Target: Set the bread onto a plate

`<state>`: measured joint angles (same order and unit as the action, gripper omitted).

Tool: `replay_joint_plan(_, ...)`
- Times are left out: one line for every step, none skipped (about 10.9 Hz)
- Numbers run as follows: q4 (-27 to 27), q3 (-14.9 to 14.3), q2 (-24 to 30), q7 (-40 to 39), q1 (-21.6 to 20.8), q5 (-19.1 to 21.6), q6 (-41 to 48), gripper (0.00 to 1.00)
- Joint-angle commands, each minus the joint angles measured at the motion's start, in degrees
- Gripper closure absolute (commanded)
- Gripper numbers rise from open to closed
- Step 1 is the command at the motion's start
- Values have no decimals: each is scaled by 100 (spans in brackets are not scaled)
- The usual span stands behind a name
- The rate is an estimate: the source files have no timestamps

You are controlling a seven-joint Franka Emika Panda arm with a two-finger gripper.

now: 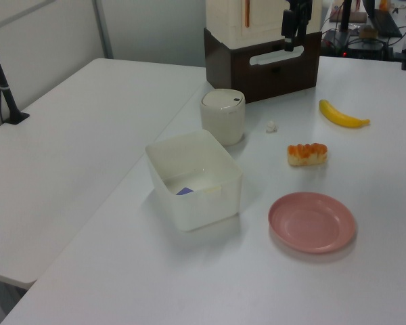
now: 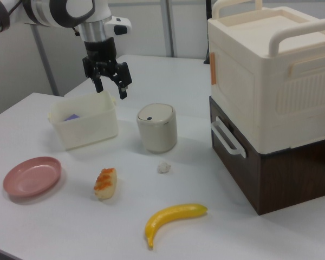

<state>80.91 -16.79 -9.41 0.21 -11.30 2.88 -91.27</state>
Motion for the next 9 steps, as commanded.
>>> replay_joint_plan(91, 17, 62, -203, -135, -364, -15, 0)
replay_joint_plan(56, 18, 62, -423, -118, -358, -14, 0)
replay_joint_plan(56, 18, 62, -390, -127, -358, -14, 0)
replay_joint_plan(65, 18, 54, -372, -136, -358, -5, 0)
replay_joint_plan(73, 18, 62, -372, -127, -358, 4, 0)
replay_joint_plan(82, 18, 62, -364, -136, -367, -5, 0)
replay_joint_plan(91, 18, 62, -355, -144, -367, -5, 0)
replay_joint_plan(100, 18, 62, -355, -145, -367, -5, 0)
replay_joint_plan(100, 18, 62, -363, -136, -358, -14, 0)
